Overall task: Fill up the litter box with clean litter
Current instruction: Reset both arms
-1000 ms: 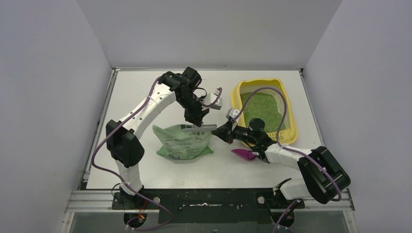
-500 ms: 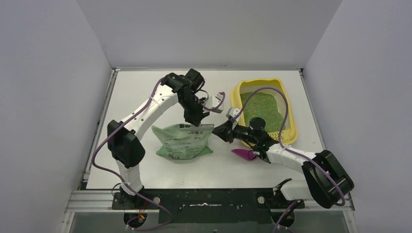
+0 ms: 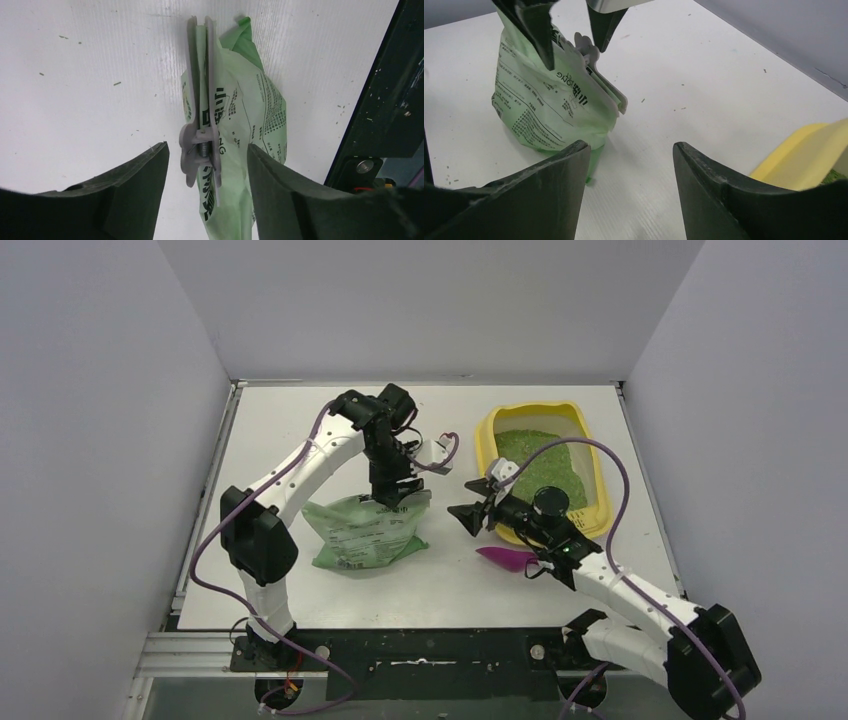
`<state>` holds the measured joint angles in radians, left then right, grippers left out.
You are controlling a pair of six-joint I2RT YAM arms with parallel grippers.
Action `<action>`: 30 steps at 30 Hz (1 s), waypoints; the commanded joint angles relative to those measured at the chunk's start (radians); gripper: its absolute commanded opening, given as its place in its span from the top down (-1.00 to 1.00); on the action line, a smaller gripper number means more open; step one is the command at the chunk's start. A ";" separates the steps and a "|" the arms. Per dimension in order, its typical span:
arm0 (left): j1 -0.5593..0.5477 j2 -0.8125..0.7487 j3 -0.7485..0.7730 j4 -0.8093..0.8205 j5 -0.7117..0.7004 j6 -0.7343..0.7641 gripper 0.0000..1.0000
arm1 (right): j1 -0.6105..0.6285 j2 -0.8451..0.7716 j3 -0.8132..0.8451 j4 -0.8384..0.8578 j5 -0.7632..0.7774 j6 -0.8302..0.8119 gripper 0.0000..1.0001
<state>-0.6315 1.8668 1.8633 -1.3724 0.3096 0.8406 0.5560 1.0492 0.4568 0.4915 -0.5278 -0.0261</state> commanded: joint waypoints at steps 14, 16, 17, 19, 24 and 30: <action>0.116 -0.575 -0.494 0.731 -0.005 -0.413 -0.79 | -0.006 -0.332 0.053 -0.341 0.204 0.153 -0.99; 0.131 -0.662 -0.590 0.827 -0.035 -0.498 -0.80 | -0.007 -0.327 0.098 -0.410 0.236 0.194 -1.00; 0.135 -0.700 -0.628 0.853 -0.054 -0.534 -0.80 | -0.008 -0.322 0.124 -0.453 0.253 0.212 -1.00; 0.143 -0.758 -0.694 0.878 -0.100 -0.604 -0.81 | -0.010 -0.301 0.198 -0.551 0.287 0.237 -1.00; 0.153 -0.862 -0.754 0.823 -0.226 -0.740 -0.82 | -0.013 -0.231 0.373 -0.736 0.369 0.274 -1.00; 0.149 -0.970 -0.812 0.782 -0.428 -0.865 -0.82 | -0.017 -0.150 0.518 -0.864 0.553 0.322 -1.00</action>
<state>-0.4824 0.9642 1.0546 -0.6212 0.0792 0.1230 0.5484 0.8562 0.8803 -0.2501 -0.1513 0.2386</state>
